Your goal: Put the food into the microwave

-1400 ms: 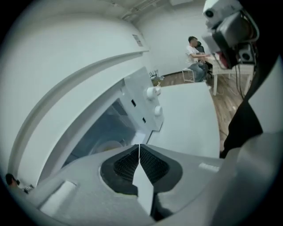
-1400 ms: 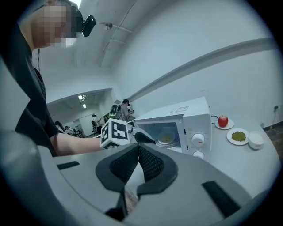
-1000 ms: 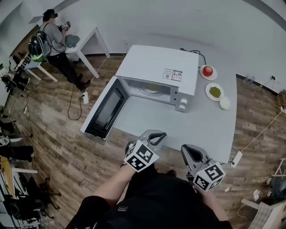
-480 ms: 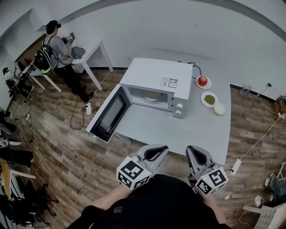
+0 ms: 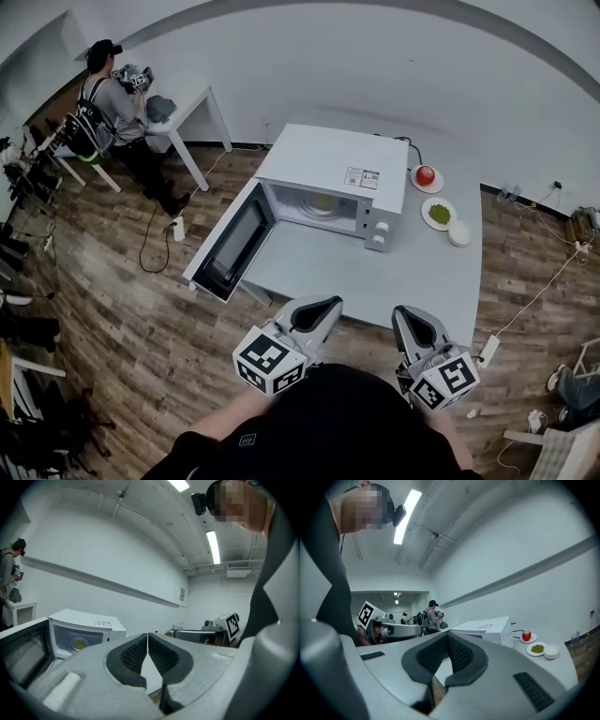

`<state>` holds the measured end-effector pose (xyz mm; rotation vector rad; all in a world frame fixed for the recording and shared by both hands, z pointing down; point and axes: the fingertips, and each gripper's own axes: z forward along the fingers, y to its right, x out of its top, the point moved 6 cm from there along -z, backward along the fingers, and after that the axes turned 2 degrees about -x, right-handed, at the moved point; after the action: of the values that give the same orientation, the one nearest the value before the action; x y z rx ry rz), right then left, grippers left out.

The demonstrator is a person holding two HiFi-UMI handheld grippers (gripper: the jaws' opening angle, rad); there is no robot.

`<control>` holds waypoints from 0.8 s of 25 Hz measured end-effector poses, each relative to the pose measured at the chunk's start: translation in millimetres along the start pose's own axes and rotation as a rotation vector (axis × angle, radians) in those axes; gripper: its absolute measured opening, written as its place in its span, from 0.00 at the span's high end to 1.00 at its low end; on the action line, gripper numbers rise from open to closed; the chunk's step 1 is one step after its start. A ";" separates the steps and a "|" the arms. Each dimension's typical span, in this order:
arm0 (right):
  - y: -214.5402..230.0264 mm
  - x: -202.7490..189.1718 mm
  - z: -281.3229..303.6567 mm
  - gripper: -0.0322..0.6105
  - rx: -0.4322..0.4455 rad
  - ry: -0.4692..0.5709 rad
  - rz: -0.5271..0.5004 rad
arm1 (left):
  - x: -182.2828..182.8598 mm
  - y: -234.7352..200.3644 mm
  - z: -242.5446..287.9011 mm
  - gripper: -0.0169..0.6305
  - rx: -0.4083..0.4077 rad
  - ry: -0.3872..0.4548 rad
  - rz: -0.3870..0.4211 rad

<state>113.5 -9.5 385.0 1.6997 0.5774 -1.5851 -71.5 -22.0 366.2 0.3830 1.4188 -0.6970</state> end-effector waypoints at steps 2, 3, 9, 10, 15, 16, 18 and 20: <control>-1.0 5.6 2.8 0.93 -0.007 0.009 0.001 | 0.6 -1.9 -3.4 0.95 -0.008 0.003 -0.005; -1.6 9.0 4.3 0.93 -0.009 0.014 0.002 | 2.0 -3.0 -4.8 0.95 -0.012 0.008 -0.006; -10.6 22.4 20.8 0.93 0.000 0.014 -0.030 | 18.0 -16.9 -8.5 0.95 -0.020 0.037 0.016; -12.6 22.9 23.1 0.93 0.001 0.012 -0.036 | 20.1 -17.9 -8.2 0.95 -0.024 0.038 0.021; -21.6 21.2 27.4 0.93 -0.003 -0.002 -0.048 | 25.2 -18.6 -8.5 0.95 -0.045 0.043 0.037; -22.8 20.5 28.2 0.93 -0.004 -0.005 -0.047 | 25.4 -19.6 -9.1 0.95 -0.048 0.043 0.035; -23.8 19.4 29.5 0.93 -0.006 -0.013 -0.044 | 25.0 -22.5 -9.7 0.95 -0.051 0.041 0.031; -24.1 18.4 30.3 0.93 -0.011 -0.019 -0.043 | 23.8 -25.3 -10.0 0.95 -0.053 0.039 0.027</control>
<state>78.4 -20.0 362.9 1.6727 0.6158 -1.6232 -95.4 -39.6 345.6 0.3752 1.4634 -0.6313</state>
